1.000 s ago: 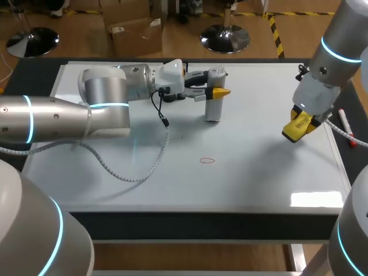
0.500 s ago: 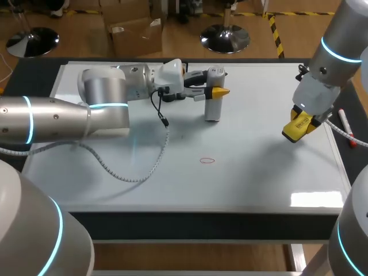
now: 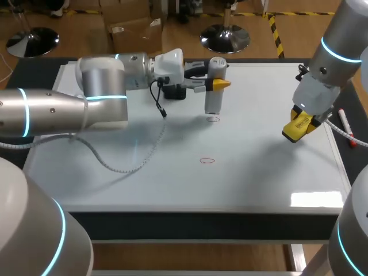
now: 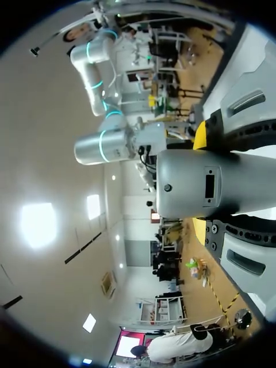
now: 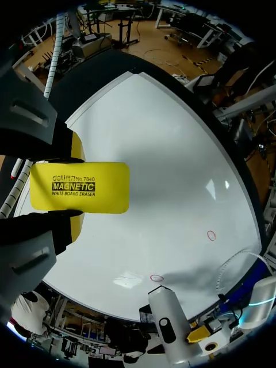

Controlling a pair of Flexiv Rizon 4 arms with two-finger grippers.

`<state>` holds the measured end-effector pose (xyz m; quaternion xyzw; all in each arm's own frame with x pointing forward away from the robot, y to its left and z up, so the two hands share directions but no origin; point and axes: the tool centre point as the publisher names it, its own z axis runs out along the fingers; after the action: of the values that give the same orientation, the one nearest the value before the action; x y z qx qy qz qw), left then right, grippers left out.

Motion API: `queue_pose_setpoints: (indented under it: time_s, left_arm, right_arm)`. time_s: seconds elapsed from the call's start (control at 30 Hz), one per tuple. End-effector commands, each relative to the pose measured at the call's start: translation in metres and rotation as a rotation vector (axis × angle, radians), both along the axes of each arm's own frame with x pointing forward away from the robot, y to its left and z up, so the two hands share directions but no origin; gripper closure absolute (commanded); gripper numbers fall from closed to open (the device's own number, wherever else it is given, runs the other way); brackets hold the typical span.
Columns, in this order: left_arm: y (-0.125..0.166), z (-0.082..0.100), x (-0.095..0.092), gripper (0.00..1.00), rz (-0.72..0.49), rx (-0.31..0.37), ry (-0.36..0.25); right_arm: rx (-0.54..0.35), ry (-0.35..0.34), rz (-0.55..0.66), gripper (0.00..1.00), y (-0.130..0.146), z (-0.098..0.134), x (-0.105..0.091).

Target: Pick up the inspection probe, press it on each red-marked spot on the whiteboard one by one, put down the probe, pick up the eraser, and wipe off all the red marks.

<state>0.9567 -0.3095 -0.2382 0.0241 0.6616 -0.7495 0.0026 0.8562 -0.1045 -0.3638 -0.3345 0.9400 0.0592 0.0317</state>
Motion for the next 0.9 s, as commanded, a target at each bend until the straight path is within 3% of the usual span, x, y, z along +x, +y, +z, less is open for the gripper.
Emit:
queue_pose_setpoints:
  time_s: [0.03,0.17,0.8,0.9]
  left_arm:
    - [0.005,0.013,-0.001,1.0,0.004,0.018,0.006]
    - [0.006,0.02,0.0,1.0,-0.008,0.016,0.011]
    - [0.006,0.02,0.0,1.0,-0.008,0.016,0.011]
    - [0.008,0.032,-0.001,1.0,-0.016,0.017,-0.006]
  right_arm:
    - [-0.004,0.001,0.002,1.0,0.0,0.0,0.0]
    - [-0.004,0.001,0.002,1.0,0.0,0.0,0.0]
    - [-0.004,0.001,0.002,1.0,0.0,0.0,0.0]
    - [-0.004,0.001,0.002,1.0,0.0,0.0,0.0]
